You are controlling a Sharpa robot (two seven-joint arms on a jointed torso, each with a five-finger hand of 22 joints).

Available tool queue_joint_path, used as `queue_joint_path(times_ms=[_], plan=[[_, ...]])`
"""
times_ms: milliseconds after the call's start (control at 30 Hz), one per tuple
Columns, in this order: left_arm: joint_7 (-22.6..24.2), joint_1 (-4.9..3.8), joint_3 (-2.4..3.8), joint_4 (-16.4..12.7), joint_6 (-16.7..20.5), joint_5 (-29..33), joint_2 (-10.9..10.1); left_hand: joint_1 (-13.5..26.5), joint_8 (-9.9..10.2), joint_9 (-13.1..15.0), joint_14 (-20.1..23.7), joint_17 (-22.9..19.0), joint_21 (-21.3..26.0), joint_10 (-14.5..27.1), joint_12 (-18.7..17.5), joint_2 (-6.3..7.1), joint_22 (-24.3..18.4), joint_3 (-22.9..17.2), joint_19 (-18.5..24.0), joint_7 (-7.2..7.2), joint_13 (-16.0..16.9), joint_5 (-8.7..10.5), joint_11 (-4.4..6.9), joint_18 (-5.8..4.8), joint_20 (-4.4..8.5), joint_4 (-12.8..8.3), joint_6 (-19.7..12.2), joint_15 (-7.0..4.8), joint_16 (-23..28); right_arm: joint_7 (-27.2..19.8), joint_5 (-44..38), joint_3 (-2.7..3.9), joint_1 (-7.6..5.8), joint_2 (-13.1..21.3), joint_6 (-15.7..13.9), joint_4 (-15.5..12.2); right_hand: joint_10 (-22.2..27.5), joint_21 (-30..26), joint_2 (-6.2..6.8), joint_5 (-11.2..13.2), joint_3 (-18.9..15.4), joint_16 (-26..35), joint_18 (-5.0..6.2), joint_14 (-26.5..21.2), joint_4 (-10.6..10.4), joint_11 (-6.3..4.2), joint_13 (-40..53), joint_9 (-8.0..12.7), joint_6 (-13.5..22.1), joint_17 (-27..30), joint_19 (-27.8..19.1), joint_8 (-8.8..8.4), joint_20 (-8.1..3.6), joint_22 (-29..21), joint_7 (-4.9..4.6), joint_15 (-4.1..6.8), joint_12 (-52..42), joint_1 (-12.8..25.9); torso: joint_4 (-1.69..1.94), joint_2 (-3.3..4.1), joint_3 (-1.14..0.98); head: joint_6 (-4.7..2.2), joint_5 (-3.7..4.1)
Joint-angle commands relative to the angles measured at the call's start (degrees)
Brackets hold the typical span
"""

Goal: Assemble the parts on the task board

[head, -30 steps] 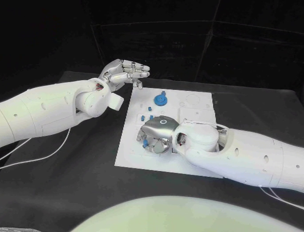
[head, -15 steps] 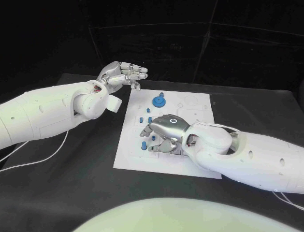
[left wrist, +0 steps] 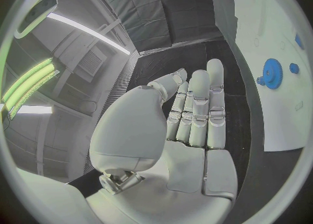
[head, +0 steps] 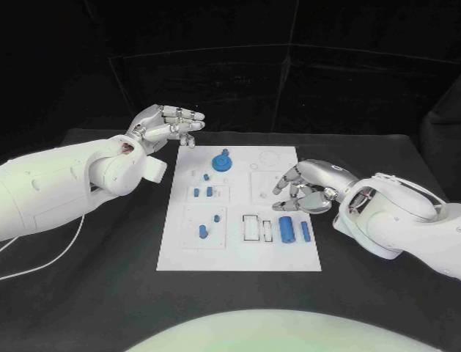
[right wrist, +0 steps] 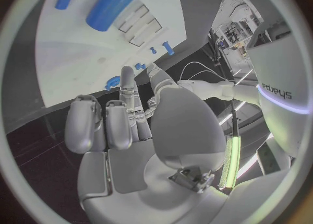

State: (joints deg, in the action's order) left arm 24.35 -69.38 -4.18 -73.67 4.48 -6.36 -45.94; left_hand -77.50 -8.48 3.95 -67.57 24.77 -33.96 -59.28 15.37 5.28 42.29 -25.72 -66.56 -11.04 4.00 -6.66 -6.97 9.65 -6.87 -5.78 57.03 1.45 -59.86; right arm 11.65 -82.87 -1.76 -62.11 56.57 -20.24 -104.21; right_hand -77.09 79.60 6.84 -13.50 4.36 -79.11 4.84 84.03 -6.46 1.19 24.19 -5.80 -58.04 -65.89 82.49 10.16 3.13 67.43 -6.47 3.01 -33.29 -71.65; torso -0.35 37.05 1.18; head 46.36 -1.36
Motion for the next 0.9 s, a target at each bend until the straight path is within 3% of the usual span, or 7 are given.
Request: queue_joint_path(times_ms=[33,133,333,467,700,900], plan=[[0.4,-0.08,0.03,-0.2,-0.6,0.2,0.1,0.6,-0.3,0.0,0.3,-0.1,0.2,0.3,0.4,0.04,0.0,0.1,0.4,-0.21,-0.1,-0.14,-0.01,0.78,-0.09,-0.4,-0.4,0.13,0.3,7.2,5.8,0.05,-0.13,1.7,1.0,-1.6,0.2,0.7,-0.36,-0.2,-2.5,-0.7,-0.78,2.5,-1.4,-0.42,11.6,-0.5,0.3,-0.9,0.3,1.33,-0.35,0.9,0.41,0.17,-10.1,0.1,-0.62,-0.05,-0.01,-0.18,0.10],[0.4,-0.07,0.02,-0.2,-0.7,0.2,0.1,0.6,-0.3,0.0,0.3,-0.1,0.2,0.3,0.4,0.04,0.0,0.1,0.4,-0.21,-0.1,-0.14,-0.01,0.78,-0.09,-0.4,-0.4,0.13,0.3,10.9,4.8,0.03,-0.11,3.0,2.5,-2.5,-0.6,1.3,-1.38,0.0,-4.6,-1.7,-0.97,2.7,-3.0,-0.29,23.8,-1.2,0.5,-2.7,0.5,2.82,-0.35,2.1,0.55,0.36,-20.4,0.0,-0.75,-0.01,-0.10,-0.13,0.24],[0.5,-0.05,0.01,-0.3,-0.7,0.2,0.0,0.7,-0.3,0.0,0.3,-0.1,0.2,0.3,0.5,0.06,-0.1,0.2,0.4,-0.22,-0.1,-0.13,-0.02,0.78,-0.10,-0.3,-0.4,0.14,0.3,16.6,2.9,-0.05,0.90,3.2,5.0,-3.3,-2.0,2.1,-2.36,0.2,-8.8,-3.4,-1.18,3.1,-6.7,-0.34,37.0,-2.7,1.2,-5.9,0.9,5.42,-0.46,3.5,0.81,0.34,-31.3,0.7,-0.56,0.00,0.07,0.17,0.64],[0.5,-0.04,0.00,-0.4,-0.8,0.2,0.0,0.7,-0.3,0.0,0.3,-0.1,0.2,0.3,0.5,0.06,-0.1,0.2,0.4,-0.22,-0.1,-0.13,-0.02,0.78,-0.10,-0.3,-0.4,0.14,0.3,18.5,2.5,-0.10,1.54,2.2,5.5,-2.9,-1.1,1.9,-2.60,-0.4,-10.9,-3.6,-1.10,3.1,-9.0,-0.23,38.2,-3.4,2.2,-6.3,0.7,6.57,-0.42,3.1,0.76,0.25,-31.6,0.8,-0.47,-0.01,0.04,0.27,0.57],[0.5,-0.03,0.00,-0.6,-0.8,0.2,-0.2,0.7,-0.3,0.0,0.3,-0.1,0.2,0.3,0.5,0.06,-0.1,0.2,0.4,-0.22,-0.1,-0.13,-0.02,0.78,-0.10,-0.3,-0.4,0.14,0.3,20.8,1.6,-0.14,2.84,0.2,6.4,-1.8,-1.4,2.0,-2.49,-0.9,-12.2,-4.2,-1.13,3.3,-9.9,-0.17,40.3,-4.0,2.8,-7.7,0.8,7.50,-0.35,3.3,0.71,0.21,-33.1,0.3,-0.34,-0.06,0.14,0.51,0.64],[0.5,-0.03,0.00,-0.7,-0.8,0.2,-0.4,0.8,-0.3,0.0,0.3,-0.2,0.2,0.3,0.5,0.07,-0.1,0.2,0.4,-0.22,-0.1,-0.12,-0.02,0.77,-0.12,-0.3,-0.4,0.16,0.3,22.9,-0.5,-0.15,3.75,-0.9,7.8,-1.0,-1.6,2.2,-2.39,-1.2,-13.6,-4.7,-1.21,3.4,-10.2,-0.16,42.1,-4.6,3.1,-8.8,0.9,8.53,-0.30,3.8,0.76,0.17,-34.3,1.4,-0.52,-0.03,0.07,0.72,0.34]])
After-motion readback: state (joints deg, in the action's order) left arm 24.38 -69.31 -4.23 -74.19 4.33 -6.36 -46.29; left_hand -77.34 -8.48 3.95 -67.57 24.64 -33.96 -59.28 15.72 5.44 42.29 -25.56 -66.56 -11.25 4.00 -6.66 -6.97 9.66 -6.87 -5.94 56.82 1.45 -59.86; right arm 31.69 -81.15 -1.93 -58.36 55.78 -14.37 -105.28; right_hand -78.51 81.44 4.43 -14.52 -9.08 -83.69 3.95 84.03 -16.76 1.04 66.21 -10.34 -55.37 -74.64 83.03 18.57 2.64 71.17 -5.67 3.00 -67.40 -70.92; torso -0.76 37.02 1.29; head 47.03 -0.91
